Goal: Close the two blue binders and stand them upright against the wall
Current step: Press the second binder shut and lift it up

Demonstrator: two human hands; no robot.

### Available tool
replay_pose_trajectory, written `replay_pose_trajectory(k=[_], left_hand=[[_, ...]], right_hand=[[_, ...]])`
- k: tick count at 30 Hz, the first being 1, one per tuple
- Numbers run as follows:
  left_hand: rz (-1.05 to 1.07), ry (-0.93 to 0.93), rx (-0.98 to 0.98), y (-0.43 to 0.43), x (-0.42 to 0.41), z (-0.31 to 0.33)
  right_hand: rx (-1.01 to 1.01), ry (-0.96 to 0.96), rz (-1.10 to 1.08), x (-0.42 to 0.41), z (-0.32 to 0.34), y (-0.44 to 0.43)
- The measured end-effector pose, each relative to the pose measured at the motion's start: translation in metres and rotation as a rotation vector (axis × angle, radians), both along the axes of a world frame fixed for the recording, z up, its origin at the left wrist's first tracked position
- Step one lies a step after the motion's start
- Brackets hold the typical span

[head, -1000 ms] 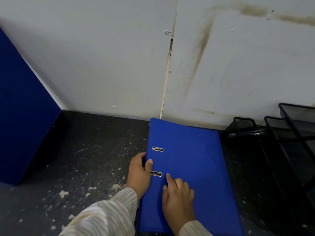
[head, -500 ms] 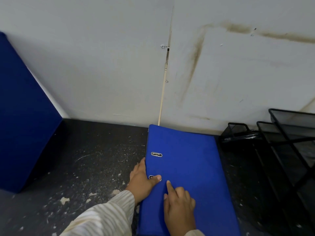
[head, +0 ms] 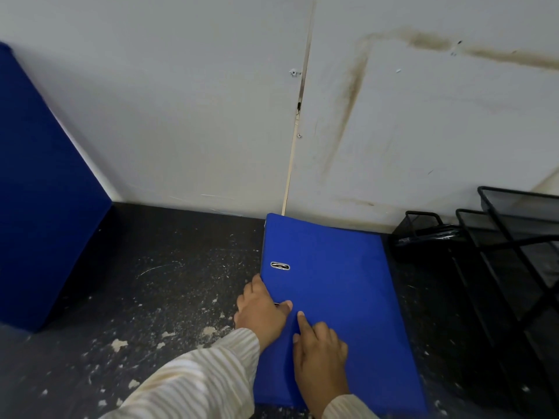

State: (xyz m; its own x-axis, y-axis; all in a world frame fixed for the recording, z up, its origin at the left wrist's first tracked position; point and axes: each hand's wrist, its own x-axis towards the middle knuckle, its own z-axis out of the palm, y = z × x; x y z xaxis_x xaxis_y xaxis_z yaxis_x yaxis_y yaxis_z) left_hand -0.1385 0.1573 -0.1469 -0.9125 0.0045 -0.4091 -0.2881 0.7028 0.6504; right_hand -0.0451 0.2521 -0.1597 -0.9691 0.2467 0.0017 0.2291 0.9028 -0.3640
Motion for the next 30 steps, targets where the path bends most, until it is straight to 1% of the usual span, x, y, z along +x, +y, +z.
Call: replay_pose_trajectory(k=[3, 6, 10, 14, 16, 18, 20, 24, 26, 28, 30], left_hand=[[-0.049, -0.039, 0.094, -0.01, -0.005, -0.002], [-0.084, -0.147, 0.163, -0.016, -0.012, -0.001], [-0.054, -0.144, 0.139, -0.012, -0.013, 0.001], [-0.037, -0.112, 0.079, -0.008, -0.01, 0.003], [-0.034, -0.125, 0.087, -0.008, -0.011, 0.005], [-0.02, -0.173, 0.143, -0.009, -0.016, 0.008], [0.005, -0.231, 0.269, -0.011, -0.024, 0.01], [0.13, -0.22, 0.466, -0.009, -0.047, 0.009], [0.184, -0.201, 0.492, -0.005, -0.059, 0.008], [0.2, -0.189, 0.476, -0.002, -0.067, 0.007], [0.209, -0.207, 0.47, -0.001, -0.073, 0.005]], right_hand=[[-0.048, -0.021, 0.015, 0.001, -0.004, 0.004], [-0.045, -0.08, 0.033, -0.001, -0.004, 0.008], [-0.039, -0.116, 0.024, -0.002, -0.005, 0.008], [-0.042, -0.11, 0.02, -0.003, -0.006, 0.008], [-0.049, -0.109, 0.025, -0.003, -0.006, 0.008], [-0.075, -0.092, 0.02, -0.003, -0.006, 0.008], [-0.131, -0.043, -0.011, -0.007, -0.007, 0.008], [-0.207, 0.041, -0.093, -0.027, -0.002, 0.008], [-0.246, 0.013, -0.093, -0.041, 0.0, 0.009], [-0.285, 0.0, -0.09, -0.056, -0.002, 0.011], [-0.282, -0.033, -0.085, -0.07, -0.004, 0.013]])
